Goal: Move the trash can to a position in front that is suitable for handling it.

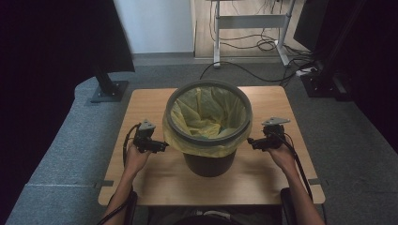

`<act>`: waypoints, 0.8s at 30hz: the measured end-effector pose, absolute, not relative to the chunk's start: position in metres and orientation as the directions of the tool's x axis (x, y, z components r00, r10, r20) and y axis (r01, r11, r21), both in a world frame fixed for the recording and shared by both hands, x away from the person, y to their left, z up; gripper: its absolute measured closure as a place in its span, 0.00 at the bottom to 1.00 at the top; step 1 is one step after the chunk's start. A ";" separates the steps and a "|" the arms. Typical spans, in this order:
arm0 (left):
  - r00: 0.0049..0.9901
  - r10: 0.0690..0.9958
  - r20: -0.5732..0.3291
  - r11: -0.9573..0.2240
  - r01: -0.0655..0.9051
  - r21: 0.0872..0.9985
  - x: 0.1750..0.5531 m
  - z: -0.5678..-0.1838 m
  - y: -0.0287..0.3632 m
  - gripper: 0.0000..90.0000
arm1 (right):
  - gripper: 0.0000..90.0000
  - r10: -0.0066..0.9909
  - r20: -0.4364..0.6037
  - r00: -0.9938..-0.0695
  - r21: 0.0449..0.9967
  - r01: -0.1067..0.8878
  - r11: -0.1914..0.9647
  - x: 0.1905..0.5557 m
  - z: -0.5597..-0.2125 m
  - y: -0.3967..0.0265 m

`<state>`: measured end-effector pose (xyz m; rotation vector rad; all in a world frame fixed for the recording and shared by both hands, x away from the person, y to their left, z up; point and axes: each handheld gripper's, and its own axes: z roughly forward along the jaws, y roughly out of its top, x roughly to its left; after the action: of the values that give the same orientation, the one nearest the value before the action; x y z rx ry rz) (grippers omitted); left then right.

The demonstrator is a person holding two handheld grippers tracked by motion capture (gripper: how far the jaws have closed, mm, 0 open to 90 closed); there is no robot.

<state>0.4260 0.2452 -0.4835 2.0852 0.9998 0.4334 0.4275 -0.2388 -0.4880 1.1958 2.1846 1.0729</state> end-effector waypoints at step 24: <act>0.589 0.808 -0.024 -0.436 0.625 0.648 0.414 -0.537 0.268 0.00 | 0.00 0.887 0.034 -0.461 0.703 0.641 0.307 0.401 -0.549 -0.282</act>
<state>0.4139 0.2680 -0.5373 2.2015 1.1322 0.3864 0.4007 -0.2817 -0.5495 1.3685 2.2192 0.9399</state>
